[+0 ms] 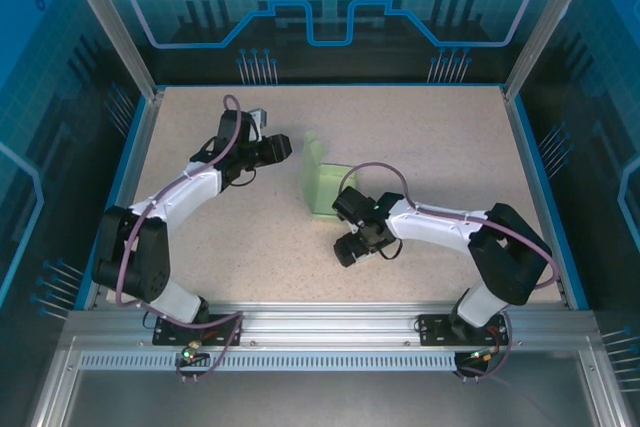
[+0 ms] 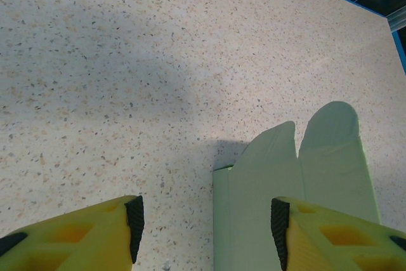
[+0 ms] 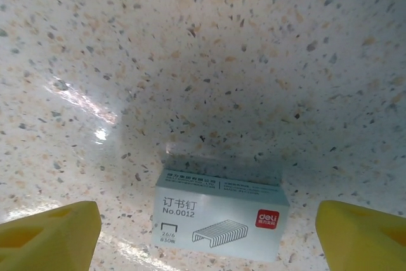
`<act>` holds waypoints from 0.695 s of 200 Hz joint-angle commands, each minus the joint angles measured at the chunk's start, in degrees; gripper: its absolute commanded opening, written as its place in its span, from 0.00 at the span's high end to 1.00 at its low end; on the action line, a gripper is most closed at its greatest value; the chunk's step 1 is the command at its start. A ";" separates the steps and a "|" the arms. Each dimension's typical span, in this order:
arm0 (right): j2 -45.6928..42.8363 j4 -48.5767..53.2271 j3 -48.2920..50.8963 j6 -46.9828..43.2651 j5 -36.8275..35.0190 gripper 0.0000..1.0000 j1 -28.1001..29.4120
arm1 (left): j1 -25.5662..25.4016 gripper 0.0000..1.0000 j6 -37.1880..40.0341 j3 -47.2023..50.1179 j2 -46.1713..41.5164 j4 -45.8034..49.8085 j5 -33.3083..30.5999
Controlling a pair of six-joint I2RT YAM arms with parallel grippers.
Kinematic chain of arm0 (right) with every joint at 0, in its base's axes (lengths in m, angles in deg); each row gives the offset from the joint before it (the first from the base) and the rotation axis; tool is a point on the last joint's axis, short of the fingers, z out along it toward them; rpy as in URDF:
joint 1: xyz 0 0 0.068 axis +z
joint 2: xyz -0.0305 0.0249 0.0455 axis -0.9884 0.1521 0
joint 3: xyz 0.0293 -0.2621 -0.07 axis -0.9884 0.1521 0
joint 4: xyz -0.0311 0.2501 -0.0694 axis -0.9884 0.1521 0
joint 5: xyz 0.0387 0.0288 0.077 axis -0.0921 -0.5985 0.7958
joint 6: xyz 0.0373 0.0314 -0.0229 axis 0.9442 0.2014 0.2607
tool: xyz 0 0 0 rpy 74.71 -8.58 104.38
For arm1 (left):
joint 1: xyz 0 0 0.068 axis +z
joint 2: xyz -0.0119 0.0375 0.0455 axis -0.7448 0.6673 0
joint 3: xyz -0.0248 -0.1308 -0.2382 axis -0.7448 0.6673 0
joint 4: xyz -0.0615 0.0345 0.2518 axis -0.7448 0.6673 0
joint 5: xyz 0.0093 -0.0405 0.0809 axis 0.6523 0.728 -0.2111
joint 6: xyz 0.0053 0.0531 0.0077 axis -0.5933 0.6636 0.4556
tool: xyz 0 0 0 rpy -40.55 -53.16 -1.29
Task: Fold the paper box
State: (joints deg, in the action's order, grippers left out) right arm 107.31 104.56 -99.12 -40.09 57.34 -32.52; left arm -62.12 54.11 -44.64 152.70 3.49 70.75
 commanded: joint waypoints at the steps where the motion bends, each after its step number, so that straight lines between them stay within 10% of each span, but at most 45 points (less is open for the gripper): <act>1: 1.51 1.55 0.43 1.22 -1.42 0.12 0.58 | 0.22 0.42 1.49 1.57 -1.89 1.86 -1.24; 139: 3.14 3.49 -0.91 1.04 -4.01 0.43 0.36 | 0.18 0.42 2.46 3.88 -4.14 2.24 -1.36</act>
State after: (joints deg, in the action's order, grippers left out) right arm 110.94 105.19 -99.07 -38.65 55.48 -32.52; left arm -62.12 55.40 -42.35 150.85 5.13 70.40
